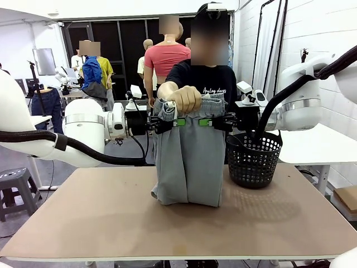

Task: Fold the training pants.
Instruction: Release the ends of the Training pants and then grab the overlapped ends.

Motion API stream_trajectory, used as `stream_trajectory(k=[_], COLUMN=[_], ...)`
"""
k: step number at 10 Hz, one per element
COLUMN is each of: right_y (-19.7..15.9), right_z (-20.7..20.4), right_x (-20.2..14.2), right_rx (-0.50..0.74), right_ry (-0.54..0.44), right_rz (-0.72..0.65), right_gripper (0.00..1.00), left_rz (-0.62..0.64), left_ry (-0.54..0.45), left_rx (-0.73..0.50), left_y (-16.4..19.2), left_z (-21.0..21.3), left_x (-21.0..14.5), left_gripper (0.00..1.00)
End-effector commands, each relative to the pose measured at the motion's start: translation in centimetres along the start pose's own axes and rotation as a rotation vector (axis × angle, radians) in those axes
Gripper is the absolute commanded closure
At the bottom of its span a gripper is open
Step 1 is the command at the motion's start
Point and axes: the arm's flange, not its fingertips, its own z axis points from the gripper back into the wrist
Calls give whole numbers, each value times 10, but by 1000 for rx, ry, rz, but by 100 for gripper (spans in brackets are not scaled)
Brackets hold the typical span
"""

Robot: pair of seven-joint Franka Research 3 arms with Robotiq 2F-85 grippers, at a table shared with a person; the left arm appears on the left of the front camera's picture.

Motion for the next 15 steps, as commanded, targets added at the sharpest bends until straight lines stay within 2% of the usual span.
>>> stream_trajectory(k=[1, 4, 5, 13, 14, 15], right_y=[0, -1, -1, -2, 0, 3], right_z=[0, 1, 0, 1, 3, 7], right_x=[1, 1, 1, 0, 0, 0], right_rx=[17, 15, 13, -14, -29, -30], right_ry=[-14, 2, 6, 42, 49, 50], right_rz=[-20, -48, -50, -66, -66, -69], right_gripper=[74, 16, 0, 0, 0, 0], left_rz=[8, 24, 23, 34, 20, 25], left_ry=[-7, -18, -27, -32, -27, -5], left_rx=[7, 11, 13, 18, 18, 36], left_y=[0, -1, -2, -8, -10, -15], left_z=[1, 3, 5, 11, 13, 18], left_x=[-1, -2, -2, -4, -5, -7], left_gripper=[78, 20, 0, 0, 11, 11])
